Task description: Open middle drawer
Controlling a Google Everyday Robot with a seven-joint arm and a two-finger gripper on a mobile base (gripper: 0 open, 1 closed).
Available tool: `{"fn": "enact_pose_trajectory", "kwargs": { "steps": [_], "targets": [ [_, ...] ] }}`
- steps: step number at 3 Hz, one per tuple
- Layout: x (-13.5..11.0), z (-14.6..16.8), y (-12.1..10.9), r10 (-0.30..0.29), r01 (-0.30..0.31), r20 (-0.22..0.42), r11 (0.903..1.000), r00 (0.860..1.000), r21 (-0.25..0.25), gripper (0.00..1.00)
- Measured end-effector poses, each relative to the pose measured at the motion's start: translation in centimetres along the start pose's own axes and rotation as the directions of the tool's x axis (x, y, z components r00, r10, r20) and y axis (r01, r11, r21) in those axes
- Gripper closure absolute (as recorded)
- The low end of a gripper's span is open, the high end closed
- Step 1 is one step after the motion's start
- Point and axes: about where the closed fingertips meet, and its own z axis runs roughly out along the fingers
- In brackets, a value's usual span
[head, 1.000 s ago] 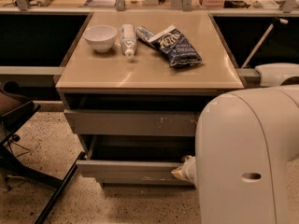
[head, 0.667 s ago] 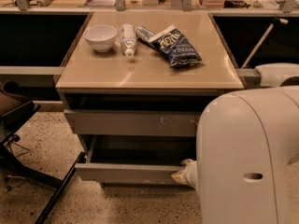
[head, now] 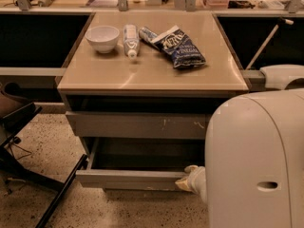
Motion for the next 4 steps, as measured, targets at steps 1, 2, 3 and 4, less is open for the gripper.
{"fn": "enact_pose_trajectory", "kwargs": {
  "steps": [1,2,3,4],
  "targets": [
    [-0.3,-0.3,0.0,0.000,0.000,0.000,1.0000,1.000,0.000,1.00],
    [0.4,-0.7,0.5,0.006,-0.007,-0.013,1.0000,1.000,-0.004,1.00],
    [0.2,-0.9,0.6,0.007,-0.007,-0.013,1.0000,1.000,-0.004,1.00],
    [0.9,-1.2,1.1,0.014,-0.014,-0.027,0.9999,1.000,-0.007,1.00]
  ]
}}
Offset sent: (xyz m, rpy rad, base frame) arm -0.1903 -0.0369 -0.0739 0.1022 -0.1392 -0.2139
